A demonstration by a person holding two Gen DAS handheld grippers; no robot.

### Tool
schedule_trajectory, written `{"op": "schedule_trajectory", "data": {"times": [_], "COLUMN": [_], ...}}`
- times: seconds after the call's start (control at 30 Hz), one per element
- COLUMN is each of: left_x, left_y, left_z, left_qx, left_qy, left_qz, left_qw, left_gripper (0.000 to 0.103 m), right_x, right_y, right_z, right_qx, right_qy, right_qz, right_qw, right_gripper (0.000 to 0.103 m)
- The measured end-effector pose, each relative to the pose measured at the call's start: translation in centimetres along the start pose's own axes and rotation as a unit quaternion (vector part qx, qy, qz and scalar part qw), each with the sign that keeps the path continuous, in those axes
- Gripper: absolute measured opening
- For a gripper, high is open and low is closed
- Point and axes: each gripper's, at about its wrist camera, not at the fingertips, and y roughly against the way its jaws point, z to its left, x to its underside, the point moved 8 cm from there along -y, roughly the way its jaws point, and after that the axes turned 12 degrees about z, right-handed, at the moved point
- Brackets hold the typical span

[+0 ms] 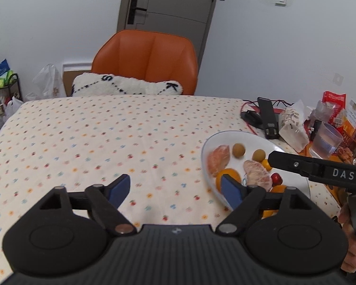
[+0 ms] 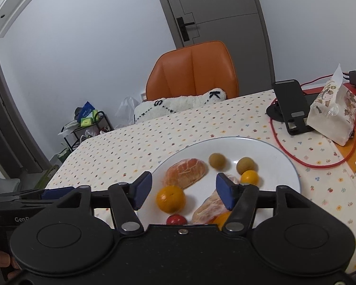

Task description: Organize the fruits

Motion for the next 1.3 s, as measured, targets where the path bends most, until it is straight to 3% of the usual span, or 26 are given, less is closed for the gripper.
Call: {"op": "schedule_trajectory", "data": {"times": [0.07,0.2,0.37,0.57,1.3], "left_x": [0.4,1.1,2.1,3.7,7.7], "left_y": [0.4,1.1,2.2,3.8,11.1], "left_z": [0.4,1.4,2.6,3.9,5.3], "left_qx": [-0.004,-0.008,-0.011,-0.017,-0.036], "left_qy": [0.000,0.006,0.016,0.030,0.044], "left_qz": [0.001,0.004,0.004,-0.003,-0.036], "left_qw": [1.0000,0.9999,0.9998,0.9994,0.9977], "left_gripper": [0.085,0.086,0.087,0.095,0.103], "right_x": [0.3,1.0,1.6,2.9,6.3], "right_y": [0.2,0.4,0.9,1.8,5.7], "right_z": [0.4,1.4,3.1,5.0,8.7], "right_qx": [0.000,0.004,0.001,-0.009,-0.021], "right_qy": [0.000,0.006,0.016,0.027,0.047], "right_qz": [-0.001,0.005,0.002,0.002,0.014], "right_qw": [1.000,1.000,1.000,1.000,0.999], "right_gripper": [0.071,0.075,0.092,0.100,0.103]}}
